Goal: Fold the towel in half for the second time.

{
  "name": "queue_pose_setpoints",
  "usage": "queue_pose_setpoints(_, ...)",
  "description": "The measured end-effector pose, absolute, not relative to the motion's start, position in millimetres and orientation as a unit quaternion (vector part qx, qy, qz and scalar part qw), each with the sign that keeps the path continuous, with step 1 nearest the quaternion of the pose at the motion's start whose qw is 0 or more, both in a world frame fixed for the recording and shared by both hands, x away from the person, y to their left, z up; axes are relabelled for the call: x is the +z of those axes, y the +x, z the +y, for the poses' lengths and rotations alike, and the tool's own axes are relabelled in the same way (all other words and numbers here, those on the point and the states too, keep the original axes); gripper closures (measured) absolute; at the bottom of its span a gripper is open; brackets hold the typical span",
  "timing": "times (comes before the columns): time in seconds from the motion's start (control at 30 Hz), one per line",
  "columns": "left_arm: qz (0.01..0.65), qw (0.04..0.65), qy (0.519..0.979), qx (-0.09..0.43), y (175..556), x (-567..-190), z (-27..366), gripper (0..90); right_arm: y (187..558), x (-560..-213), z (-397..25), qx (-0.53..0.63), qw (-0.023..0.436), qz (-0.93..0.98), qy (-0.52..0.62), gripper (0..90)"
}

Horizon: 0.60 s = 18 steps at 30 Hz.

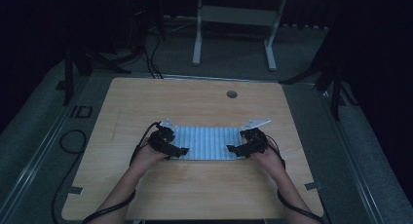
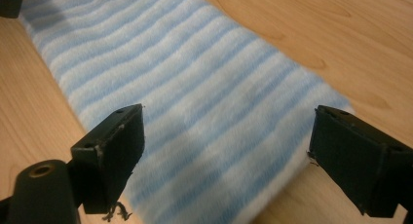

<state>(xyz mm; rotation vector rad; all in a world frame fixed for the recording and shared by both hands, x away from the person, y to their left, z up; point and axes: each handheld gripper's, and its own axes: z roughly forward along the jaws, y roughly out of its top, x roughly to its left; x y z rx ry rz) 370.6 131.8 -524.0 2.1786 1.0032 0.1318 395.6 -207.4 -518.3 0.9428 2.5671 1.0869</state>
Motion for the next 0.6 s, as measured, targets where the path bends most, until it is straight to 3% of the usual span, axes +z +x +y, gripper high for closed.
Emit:
queue_pose_setpoints(0.03, 0.389, 0.361, 0.846, 0.051, 371, -524, 132, 4.8, 396, -518, -207, 0.368, 0.099, 0.868, 0.319, 12.2)
queue_pose_setpoints(0.1, 0.392, 0.369, 0.84, 0.068, 367, -525, 133, 3.7, 391, -522, -216, 0.369, 0.097, 0.867, 0.319, 12.1)
queue_pose_setpoints(0.2, 0.391, 0.366, 0.839, 0.098, 361, -527, 136, 3.7, 386, -526, -227, 0.37, 0.105, 0.865, 0.323, 12.1)
queue_pose_setpoints(0.6, 0.41, 0.384, 0.82, 0.108, 348, -533, 159, 3.7, 369, -527, -273, 0.389, 0.131, 0.845, 0.344, 12.1)
